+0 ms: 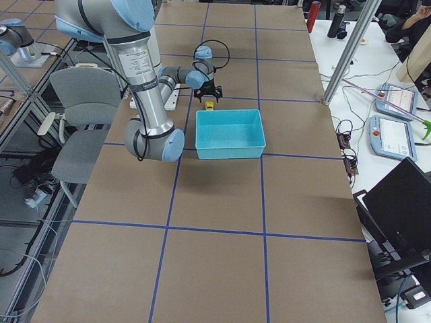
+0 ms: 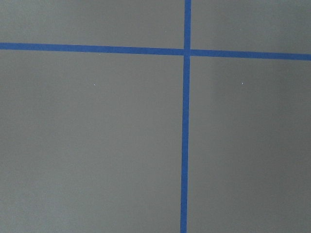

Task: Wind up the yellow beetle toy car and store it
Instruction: 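Lower the right gripper and grasp the yellow car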

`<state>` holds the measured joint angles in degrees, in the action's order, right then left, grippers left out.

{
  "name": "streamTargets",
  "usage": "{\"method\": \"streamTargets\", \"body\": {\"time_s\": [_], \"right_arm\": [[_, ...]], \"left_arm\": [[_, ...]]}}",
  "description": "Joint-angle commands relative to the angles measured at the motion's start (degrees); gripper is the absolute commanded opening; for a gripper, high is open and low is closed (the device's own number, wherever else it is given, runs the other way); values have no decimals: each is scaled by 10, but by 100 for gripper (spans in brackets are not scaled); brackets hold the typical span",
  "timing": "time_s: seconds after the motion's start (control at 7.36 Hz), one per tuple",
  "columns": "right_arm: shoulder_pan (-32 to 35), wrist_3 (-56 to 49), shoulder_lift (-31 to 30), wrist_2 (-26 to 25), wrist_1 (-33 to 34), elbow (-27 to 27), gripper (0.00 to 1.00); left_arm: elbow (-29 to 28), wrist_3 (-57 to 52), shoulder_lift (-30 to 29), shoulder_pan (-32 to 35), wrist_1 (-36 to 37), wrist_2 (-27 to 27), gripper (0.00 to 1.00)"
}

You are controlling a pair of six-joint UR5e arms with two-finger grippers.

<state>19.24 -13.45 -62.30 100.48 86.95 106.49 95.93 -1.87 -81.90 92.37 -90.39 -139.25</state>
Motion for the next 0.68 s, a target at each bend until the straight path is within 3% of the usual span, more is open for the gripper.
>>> {"method": "streamTargets", "body": {"time_s": [0.0, 0.54], "right_arm": [[-11, 2, -2, -1, -10, -6, 100], [-14, 2, -8, 0, -10, -15, 100]], "left_arm": [[-1, -1, 0, 1, 1, 0, 100], [-1, -2, 1, 1, 1, 0, 100]]}}
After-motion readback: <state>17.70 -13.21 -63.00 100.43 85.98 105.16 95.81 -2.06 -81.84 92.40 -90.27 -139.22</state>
